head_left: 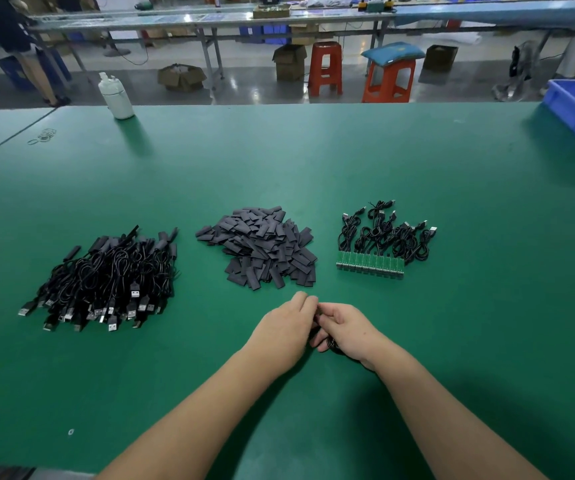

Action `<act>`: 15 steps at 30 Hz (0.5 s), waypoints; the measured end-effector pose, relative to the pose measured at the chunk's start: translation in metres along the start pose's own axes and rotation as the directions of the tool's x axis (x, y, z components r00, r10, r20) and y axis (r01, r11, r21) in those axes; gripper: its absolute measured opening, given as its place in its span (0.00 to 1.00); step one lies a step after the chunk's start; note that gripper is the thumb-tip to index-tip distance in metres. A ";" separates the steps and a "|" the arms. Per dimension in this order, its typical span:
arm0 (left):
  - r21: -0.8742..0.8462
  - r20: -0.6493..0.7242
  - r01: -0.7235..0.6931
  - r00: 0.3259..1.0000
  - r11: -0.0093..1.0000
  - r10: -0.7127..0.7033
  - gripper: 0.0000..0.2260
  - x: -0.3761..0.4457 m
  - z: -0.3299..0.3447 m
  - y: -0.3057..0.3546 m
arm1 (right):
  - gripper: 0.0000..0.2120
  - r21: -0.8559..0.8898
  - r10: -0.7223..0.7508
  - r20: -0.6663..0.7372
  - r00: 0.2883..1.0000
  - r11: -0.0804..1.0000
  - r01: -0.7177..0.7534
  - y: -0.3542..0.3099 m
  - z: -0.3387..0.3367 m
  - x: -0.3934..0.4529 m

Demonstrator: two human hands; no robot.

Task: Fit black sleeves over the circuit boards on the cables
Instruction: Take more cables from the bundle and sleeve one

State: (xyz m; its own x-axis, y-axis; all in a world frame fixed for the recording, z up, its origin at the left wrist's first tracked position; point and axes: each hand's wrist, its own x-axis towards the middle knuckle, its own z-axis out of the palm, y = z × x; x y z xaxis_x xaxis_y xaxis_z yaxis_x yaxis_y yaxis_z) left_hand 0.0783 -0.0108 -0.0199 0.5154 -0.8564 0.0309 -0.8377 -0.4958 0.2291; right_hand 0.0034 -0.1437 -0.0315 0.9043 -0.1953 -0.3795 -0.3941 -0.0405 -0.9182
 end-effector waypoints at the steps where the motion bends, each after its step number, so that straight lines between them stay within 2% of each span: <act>1: -0.121 -0.073 0.044 0.996 0.992 -0.053 0.15 -0.001 0.002 0.000 | 0.16 0.015 0.006 -0.011 1.000 1.000 -0.006 0.000 0.001 0.000; 3: -0.393 -0.201 0.137 0.952 0.909 -0.230 0.19 -0.005 0.004 0.003 | 0.16 0.091 0.025 -0.047 0.999 0.996 -0.021 0.000 0.001 0.000; 4: -0.526 -0.231 0.173 0.913 0.833 -0.336 0.19 -0.006 0.004 0.005 | 0.17 0.141 0.029 -0.074 0.997 0.990 -0.018 -0.001 0.001 0.000; 5: -0.638 -0.217 0.213 0.872 0.740 -0.438 0.18 -0.008 0.005 0.006 | 0.16 0.202 0.027 -0.105 0.994 0.979 -0.005 -0.004 0.000 0.000; 7: -0.809 -0.043 0.298 0.831 0.508 -0.555 0.16 -0.010 0.007 0.009 | 0.15 0.417 0.018 -0.175 0.984 0.907 0.057 -0.012 -0.001 -0.001; 8: -0.850 0.059 0.327 0.838 0.414 -0.542 0.14 -0.012 0.009 0.011 | 0.14 0.570 0.021 -0.205 0.979 0.815 0.102 -0.018 0.000 -0.001; 9: -0.867 0.127 0.341 0.857 0.364 -0.500 0.13 -0.015 0.008 0.014 | 0.13 0.714 0.027 -0.225 0.974 0.685 0.146 -0.023 0.001 0.000; 11: -0.909 0.187 0.315 0.893 0.273 -0.409 0.08 -0.020 0.008 0.021 | 0.12 0.869 0.041 -0.239 0.970 0.455 0.195 -0.035 0.007 0.002; 13: -0.948 0.172 0.260 0.904 0.184 -0.392 0.04 -0.023 0.003 0.028 | 0.11 0.896 0.028 -0.243 0.970 0.389 0.213 -0.044 0.016 0.003; 15: -0.945 0.118 0.236 0.891 0.226 -0.438 0.04 -0.024 -0.007 0.025 | 0.10 0.856 -0.015 -0.252 0.968 0.463 0.230 -0.050 0.020 0.004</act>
State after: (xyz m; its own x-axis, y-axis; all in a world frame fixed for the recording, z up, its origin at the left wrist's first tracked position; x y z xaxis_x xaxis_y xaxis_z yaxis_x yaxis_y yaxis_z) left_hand 0.0460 -0.0021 -0.0082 0.8050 -0.5628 -0.1878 0.1036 -0.1783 0.9785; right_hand 0.0302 -0.1230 0.0101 0.8398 -0.4352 -0.3246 0.1659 0.7750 -0.6098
